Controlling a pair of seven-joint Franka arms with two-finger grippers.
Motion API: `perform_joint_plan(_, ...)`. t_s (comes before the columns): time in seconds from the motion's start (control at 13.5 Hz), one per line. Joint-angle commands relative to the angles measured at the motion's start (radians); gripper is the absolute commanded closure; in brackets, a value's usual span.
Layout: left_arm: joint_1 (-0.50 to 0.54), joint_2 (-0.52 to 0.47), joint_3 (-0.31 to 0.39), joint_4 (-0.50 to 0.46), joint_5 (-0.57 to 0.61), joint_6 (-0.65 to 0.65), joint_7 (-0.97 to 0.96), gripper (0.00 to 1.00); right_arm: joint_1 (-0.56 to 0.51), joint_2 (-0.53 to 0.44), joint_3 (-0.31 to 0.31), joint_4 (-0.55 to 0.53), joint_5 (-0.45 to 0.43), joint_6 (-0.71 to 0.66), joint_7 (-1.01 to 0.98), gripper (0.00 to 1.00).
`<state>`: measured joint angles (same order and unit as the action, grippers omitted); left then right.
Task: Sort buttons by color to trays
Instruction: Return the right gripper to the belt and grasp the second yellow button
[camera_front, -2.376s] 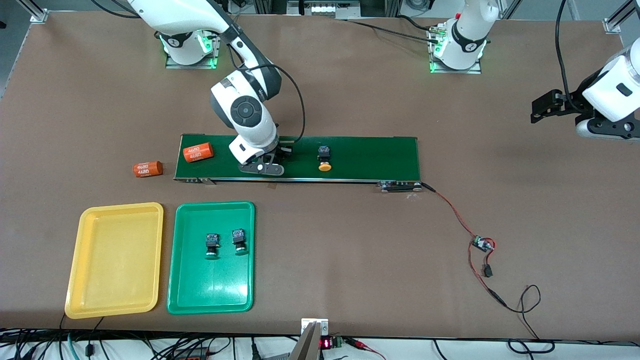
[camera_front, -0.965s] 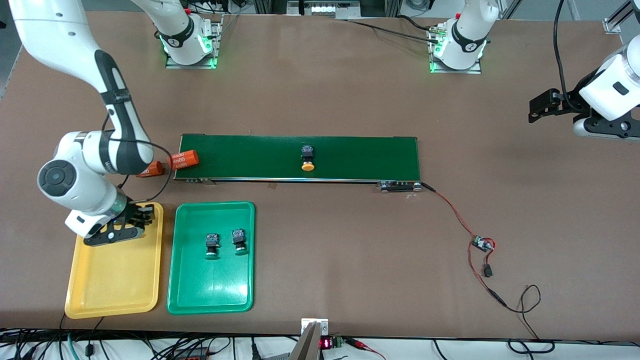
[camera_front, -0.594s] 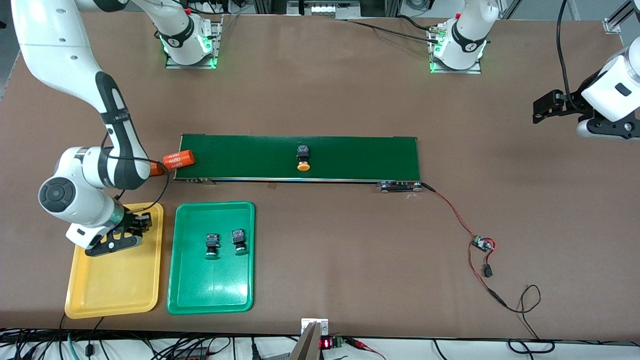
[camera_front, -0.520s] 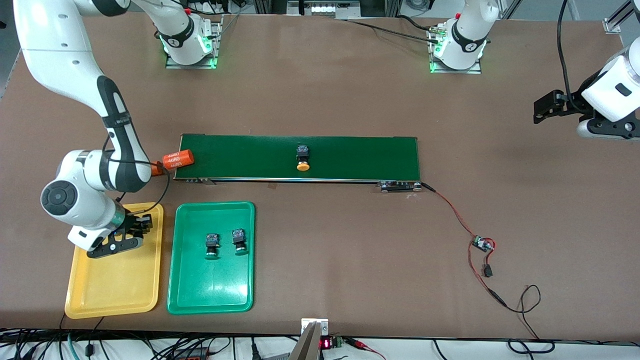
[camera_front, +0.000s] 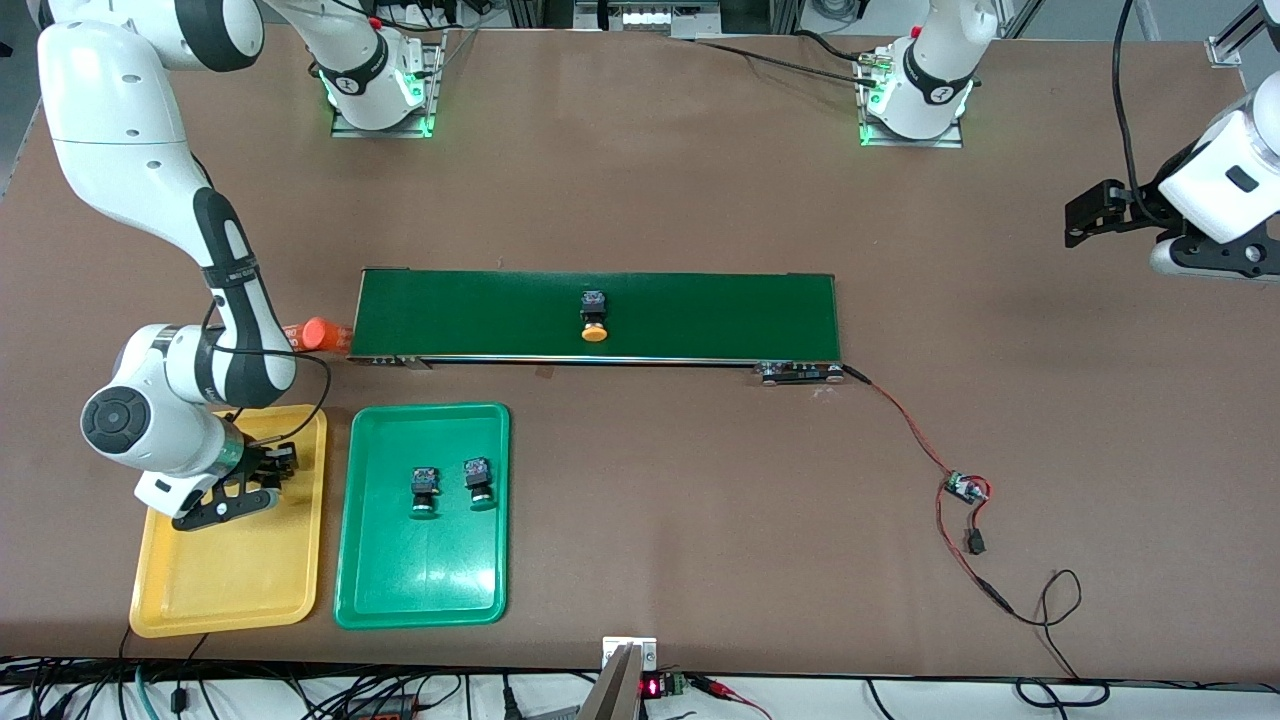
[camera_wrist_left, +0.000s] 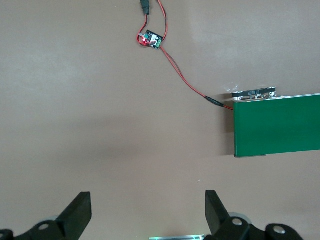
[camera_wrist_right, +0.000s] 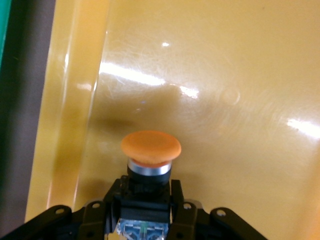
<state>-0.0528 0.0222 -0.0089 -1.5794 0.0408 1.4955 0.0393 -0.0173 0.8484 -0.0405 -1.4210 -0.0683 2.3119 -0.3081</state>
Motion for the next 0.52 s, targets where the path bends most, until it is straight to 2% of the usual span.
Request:
perform_joint_plan(0.0, -0.004, 0.013, -0.026, 0.027, 0.021, 0.0, 0.002, 0.0, -0.007, -0.003, 0.016, 0.042, 0.027, -0.044, -0.016, 0.0)
perform_joint_plan(0.22, -0.001, 0.022, -0.026, 0.025, 0.021, 0.031, 0.002, 0.0, 0.0, -0.06, 0.017, 0.034, 0.036, -0.126, -0.016, 0.0)
perform_joint_plan(0.45, -0.001, 0.038, -0.026, 0.025, 0.019, 0.067, 0.002, 0.0, 0.028, -0.149, 0.016, 0.018, 0.087, -0.256, -0.008, 0.0)
